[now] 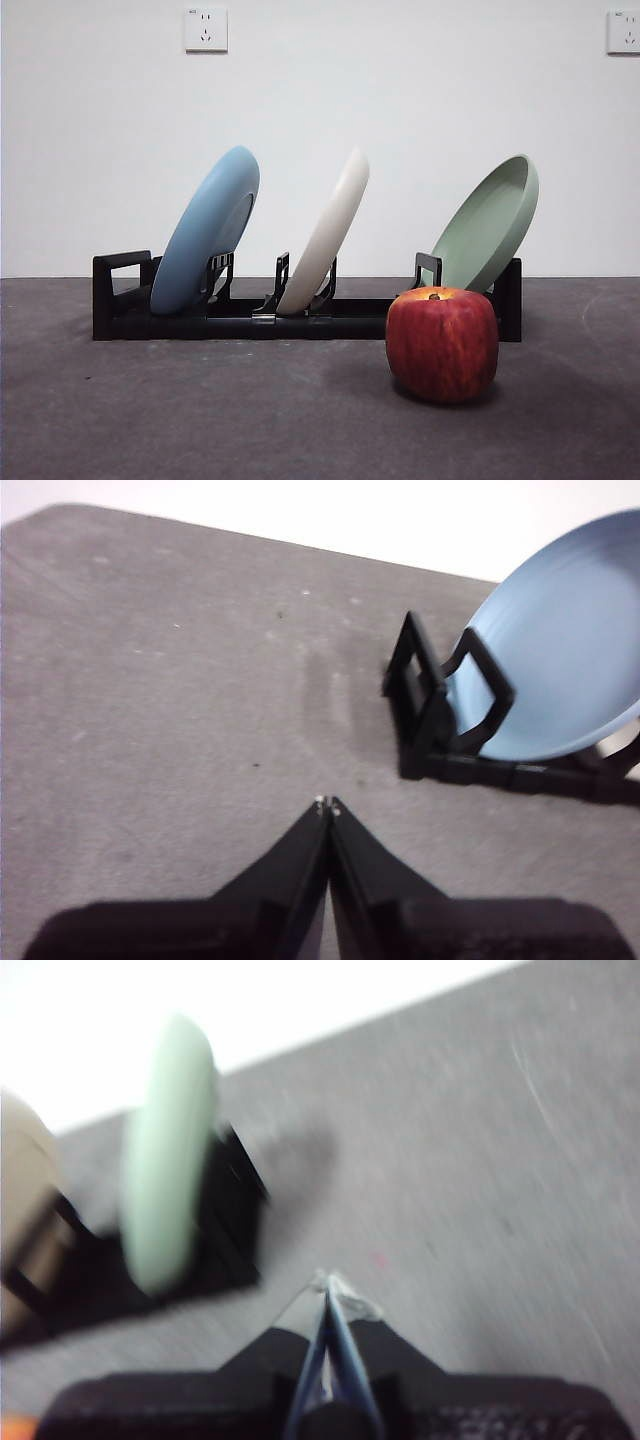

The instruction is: Take the blue plate from the plate rack,put the plate on the table,take the apple from the table,put the apple in the plate

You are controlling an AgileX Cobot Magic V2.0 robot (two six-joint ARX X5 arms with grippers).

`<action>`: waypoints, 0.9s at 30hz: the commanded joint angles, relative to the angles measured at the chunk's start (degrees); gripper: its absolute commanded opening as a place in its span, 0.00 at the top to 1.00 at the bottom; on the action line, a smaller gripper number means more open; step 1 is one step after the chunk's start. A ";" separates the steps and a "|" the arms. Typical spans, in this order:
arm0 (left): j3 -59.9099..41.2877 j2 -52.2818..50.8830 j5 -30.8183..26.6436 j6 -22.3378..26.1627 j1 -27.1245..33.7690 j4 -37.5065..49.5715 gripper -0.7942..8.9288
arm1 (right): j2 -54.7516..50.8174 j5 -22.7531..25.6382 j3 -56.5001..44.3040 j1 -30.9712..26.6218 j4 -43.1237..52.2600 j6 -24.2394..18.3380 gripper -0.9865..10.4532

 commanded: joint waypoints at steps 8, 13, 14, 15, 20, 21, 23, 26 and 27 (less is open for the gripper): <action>20.79 22.36 10.23 0.13 0.13 2.82 0.92 | 24.09 -14.62 21.77 0.04 -1.46 3.08 0.91; 31.23 34.38 21.35 2.40 0.13 -0.39 0.92 | 33.00 -23.54 27.50 0.04 -2.78 0.92 0.91; 32.94 36.41 23.71 2.40 0.13 -1.14 0.92 | 34.49 -25.22 28.30 0.04 -3.08 0.31 0.91; 34.91 38.77 26.29 2.40 0.13 -2.08 0.92 | 36.11 -27.26 29.09 0.04 -3.28 -0.11 0.91; 42.14 47.74 34.38 2.73 -0.28 -5.92 0.92 | 42.10 -32.57 31.30 0.04 -3.41 -1.51 0.91; 43.10 49.07 34.53 2.86 -0.61 -6.29 0.92 | 43.08 -32.54 31.65 0.04 -3.56 -1.68 0.89; 44.26 51.10 34.25 2.86 -1.18 -6.38 0.92 | 44.30 -32.52 31.93 0.04 -3.54 -1.86 0.80; 44.74 52.89 31.45 2.84 -2.29 -6.12 0.76 | 45.33 -32.41 32.04 0.04 -3.58 -1.86 0.64; 44.74 53.37 29.81 2.84 -2.86 -6.10 0.66 | 45.46 -32.41 32.04 0.04 -3.56 -1.86 0.61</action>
